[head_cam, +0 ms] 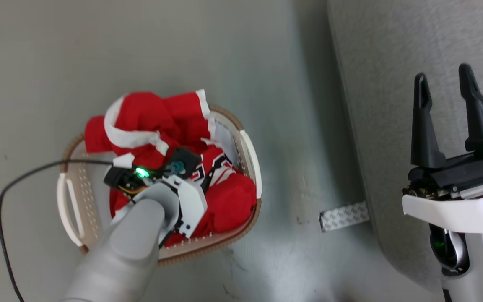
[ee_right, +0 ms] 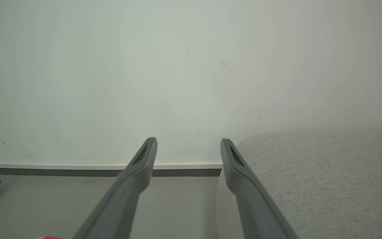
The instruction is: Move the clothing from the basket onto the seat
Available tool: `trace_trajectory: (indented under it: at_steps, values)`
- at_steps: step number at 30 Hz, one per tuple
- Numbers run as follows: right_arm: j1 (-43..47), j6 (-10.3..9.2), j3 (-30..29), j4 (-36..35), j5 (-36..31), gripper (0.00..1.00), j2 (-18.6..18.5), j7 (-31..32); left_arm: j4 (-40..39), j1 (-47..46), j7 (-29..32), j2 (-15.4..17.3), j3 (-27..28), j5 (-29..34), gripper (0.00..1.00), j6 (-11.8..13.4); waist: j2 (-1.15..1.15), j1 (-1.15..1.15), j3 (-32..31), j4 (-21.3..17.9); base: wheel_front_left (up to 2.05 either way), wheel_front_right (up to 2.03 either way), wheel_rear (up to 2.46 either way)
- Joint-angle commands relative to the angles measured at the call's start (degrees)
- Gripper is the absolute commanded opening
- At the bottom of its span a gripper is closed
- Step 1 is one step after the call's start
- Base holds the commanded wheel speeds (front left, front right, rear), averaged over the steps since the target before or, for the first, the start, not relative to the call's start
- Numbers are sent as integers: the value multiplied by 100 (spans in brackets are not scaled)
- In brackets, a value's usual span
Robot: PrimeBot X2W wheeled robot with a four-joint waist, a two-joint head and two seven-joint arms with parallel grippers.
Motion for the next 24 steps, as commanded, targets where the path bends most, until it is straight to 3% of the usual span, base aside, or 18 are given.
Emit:
trace_trajectory:
  at_steps: [1,12,23,24]
  values:
    - [-132,-12,8,-85,105,100,-1,4,116,-163,31,95,-83,43,100,10,0,-1,487,-13,0,0,0]
    - [-408,-12,86,-450,298,100,-1,4,659,-848,50,125,-220,19,100,114,0,-1,1132,-44,0,0,0]
    - [-353,-12,102,-446,363,100,-1,4,1098,-939,37,70,-385,-66,100,77,0,-1,1328,-146,0,0,0]
    - [-345,-12,82,-446,377,100,-2,4,1116,-930,3,63,-392,-84,74,65,0,-1,1329,-155,0,0,0]
